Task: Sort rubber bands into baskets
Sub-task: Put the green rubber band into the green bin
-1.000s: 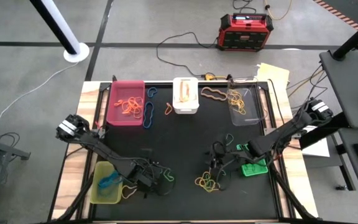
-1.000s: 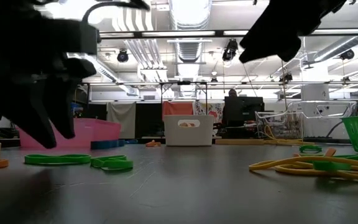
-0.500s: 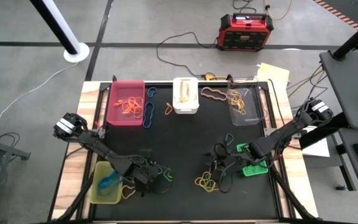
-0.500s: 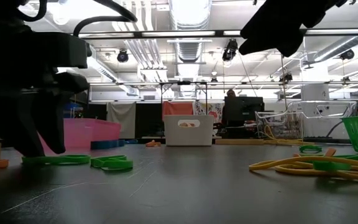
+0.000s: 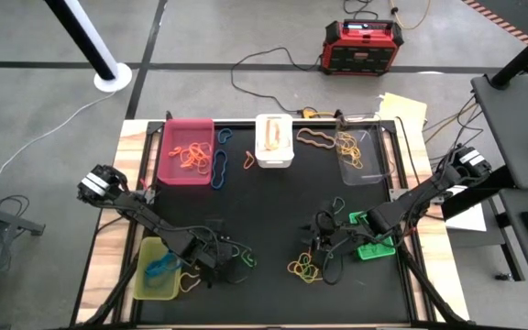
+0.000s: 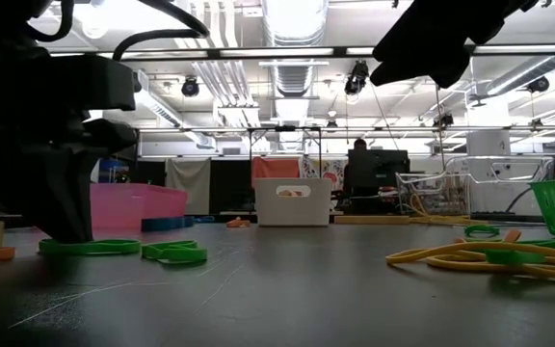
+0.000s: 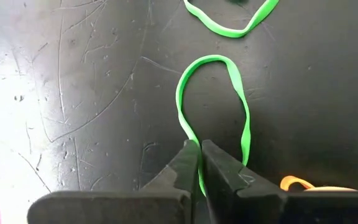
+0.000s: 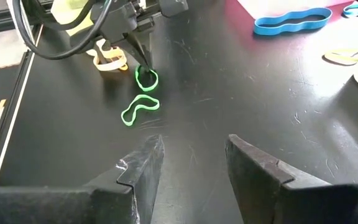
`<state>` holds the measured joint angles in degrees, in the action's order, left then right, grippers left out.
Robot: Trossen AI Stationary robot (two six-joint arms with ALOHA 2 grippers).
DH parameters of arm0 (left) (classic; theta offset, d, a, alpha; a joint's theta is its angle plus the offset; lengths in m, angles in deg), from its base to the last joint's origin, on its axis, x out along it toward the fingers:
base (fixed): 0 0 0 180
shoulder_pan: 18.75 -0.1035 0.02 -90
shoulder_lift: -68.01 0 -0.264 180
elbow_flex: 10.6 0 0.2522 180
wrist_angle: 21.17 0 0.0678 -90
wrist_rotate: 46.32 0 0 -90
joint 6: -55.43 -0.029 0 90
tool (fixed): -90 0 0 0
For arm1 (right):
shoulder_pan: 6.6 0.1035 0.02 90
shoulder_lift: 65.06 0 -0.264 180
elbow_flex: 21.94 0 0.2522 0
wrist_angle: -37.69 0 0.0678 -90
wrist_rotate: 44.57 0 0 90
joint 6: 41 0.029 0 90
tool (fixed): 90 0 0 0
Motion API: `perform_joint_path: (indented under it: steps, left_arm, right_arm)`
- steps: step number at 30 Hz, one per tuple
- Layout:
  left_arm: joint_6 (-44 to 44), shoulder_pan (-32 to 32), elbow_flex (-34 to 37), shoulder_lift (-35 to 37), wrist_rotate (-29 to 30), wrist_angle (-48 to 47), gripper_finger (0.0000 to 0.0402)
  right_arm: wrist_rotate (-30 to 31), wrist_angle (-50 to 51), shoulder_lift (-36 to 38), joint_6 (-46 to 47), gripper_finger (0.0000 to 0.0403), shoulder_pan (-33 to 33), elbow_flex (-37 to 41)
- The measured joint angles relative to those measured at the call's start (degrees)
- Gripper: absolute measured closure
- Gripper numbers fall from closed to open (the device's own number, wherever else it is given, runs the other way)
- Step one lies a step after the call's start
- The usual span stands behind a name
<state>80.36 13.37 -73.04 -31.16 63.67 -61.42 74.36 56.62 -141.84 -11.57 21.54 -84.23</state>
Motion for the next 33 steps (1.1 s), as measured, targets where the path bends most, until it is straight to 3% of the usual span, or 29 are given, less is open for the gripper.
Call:
perform_joint_path:
  steps: [6,12,15,21,24,28,33]
  left_arm:
    - [-2.42,0.11,-1.14,1.58,0.54,-0.94,0.0401]
    - [-2.88,0.08,-1.70,6.20,7.29,-1.17,0.0402]
    - [-3.78,0.08,-1.98,8.14,9.62,0.05,0.0401]
    - [-6.79,-0.40,-4.66,9.55,13.45,1.08,0.0401]
    - [-9.02,-0.55,-6.75,9.48,15.02,1.66,0.0401]
    - [-11.41,-0.83,-8.72,8.53,16.74,1.53,0.0401]
    - [-13.48,-1.79,-9.78,7.66,18.20,3.01,0.0401]
  right_arm:
    - [0.16,0.00,-0.02,-0.48,0.0234,0.00,0.19]
    - [4.57,-2.26,-3.98,-0.87,0.0240,0.11,1.05]
    - [7.50,-8.18,-8.93,-3.94,0.0243,0.04,1.05]
    - [8.51,-32.89,-19.99,-13.26,0.0236,-2.14,1.05]
    - [6.40,-42.51,-23.99,-16.04,0.0231,-4.10,1.05]
    - [-1.94,-51.08,-27.28,-14.89,0.0227,-7.17,1.05]
    - [-6.80,-54.32,-29.37,-13.49,0.0227,-9.24,0.71]
